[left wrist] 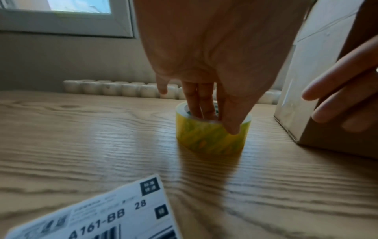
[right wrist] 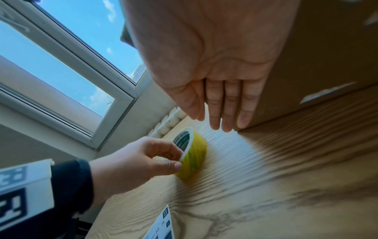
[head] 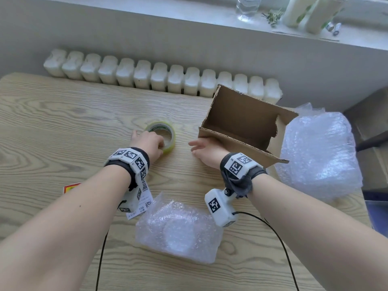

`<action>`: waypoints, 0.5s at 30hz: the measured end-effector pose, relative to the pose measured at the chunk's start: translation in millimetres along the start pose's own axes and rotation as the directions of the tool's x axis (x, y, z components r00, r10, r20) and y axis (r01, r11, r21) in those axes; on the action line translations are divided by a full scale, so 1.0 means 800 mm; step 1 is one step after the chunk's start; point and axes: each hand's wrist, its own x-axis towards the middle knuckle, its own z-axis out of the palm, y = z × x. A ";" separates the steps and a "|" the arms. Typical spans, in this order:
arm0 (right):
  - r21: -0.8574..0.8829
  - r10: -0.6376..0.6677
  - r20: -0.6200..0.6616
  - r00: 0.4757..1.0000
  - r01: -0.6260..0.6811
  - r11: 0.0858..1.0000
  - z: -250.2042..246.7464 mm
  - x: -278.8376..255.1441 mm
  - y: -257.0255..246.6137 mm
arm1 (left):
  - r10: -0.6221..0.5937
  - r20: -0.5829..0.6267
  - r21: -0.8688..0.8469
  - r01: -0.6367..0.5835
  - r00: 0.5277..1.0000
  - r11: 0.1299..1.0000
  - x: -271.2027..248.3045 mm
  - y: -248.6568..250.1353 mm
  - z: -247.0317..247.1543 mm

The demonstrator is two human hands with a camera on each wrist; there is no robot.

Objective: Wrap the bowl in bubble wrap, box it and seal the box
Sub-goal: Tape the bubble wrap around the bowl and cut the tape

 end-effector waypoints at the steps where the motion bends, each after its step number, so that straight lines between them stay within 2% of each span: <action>1: 0.018 0.001 0.003 1.000 -0.001 1.000 0.000 0.002 -0.003 | -0.006 -0.002 -0.014 0.006 1.000 1.000 0.000 -0.001 0.001; 3: 0.038 0.000 0.017 1.000 -0.001 0.999 0.002 0.007 -0.009 | -0.006 -0.013 -0.093 0.005 1.000 0.996 -0.003 -0.004 0.002; 5: 0.044 -0.002 0.018 1.000 0.001 0.999 0.004 0.010 -0.016 | -0.027 -0.077 -0.258 0.006 0.997 0.966 -0.005 -0.008 0.000; 7: 0.054 -0.007 -0.010 1.000 0.007 0.999 0.008 0.014 -0.021 | -0.060 -0.125 -0.491 -0.009 0.990 0.871 -0.007 -0.014 -0.011; 9: 0.068 -0.016 -0.039 0.999 0.019 0.997 0.010 0.015 -0.027 | -0.033 -0.139 -0.643 -0.065 0.990 0.763 -0.012 -0.016 -0.026; 12: 0.089 -0.038 -0.067 0.997 0.044 0.995 0.007 0.015 -0.034 | 0.049 -0.150 -0.706 -0.142 0.987 0.694 -0.029 -0.010 -0.045; 15: 0.104 -0.067 -0.100 0.993 0.077 0.992 0.003 0.009 -0.035 | 0.077 -0.167 -0.736 -0.176 0.983 0.654 -0.047 -0.006 -0.055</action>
